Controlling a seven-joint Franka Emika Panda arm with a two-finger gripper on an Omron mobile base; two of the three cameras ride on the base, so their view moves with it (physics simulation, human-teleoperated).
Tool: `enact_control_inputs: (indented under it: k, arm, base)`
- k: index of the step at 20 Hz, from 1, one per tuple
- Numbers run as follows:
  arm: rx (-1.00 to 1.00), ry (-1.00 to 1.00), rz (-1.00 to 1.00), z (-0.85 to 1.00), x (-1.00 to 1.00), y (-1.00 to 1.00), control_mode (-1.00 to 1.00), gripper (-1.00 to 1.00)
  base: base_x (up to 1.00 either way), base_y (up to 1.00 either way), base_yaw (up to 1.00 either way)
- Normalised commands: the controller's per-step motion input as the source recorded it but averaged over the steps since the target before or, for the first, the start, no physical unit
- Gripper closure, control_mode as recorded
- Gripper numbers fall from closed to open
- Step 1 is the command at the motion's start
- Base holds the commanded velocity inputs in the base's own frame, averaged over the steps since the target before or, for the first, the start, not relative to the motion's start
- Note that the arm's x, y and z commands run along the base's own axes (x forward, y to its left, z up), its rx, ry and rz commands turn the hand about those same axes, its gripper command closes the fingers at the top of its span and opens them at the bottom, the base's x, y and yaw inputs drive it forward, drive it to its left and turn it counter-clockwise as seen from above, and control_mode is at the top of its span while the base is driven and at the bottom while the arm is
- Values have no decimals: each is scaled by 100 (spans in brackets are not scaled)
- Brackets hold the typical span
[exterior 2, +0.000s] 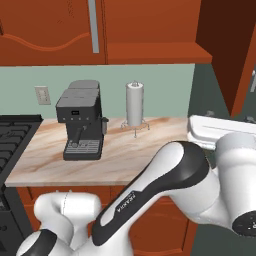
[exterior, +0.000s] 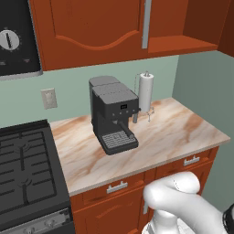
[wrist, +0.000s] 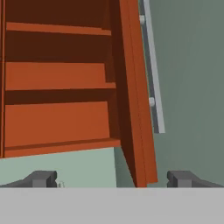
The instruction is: Open the cabinet. Pick the bar soap and place it next to the sink. Then close the cabinet.
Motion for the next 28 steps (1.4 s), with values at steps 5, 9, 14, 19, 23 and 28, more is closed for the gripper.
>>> enact_control_inputs:
  k: [5, 9, 14, 19, 23, 28]
  arm:
    - [0, 0, 0, 0, 0, -37, -100, -100]
    - [0, 0, 0, 0, 2, -28, -100, -100]
    - [0, 0, 0, 0, 11, -13, -100, -100]
    - [0, 0, 3, 0, 1, -1, -100, -100]
    - [0, 0, 7, 0, 0, 0, -100, -100]
    - [0, 0, 4, 0, 10, 0, -100, -100]
  base:
    - [0, 0, 0]
    - [0, 0, 0]
    - [0, 0, 0]
    - [0, 0, 0]
    - [0, 0, 0]
    - [0, 0, 0]
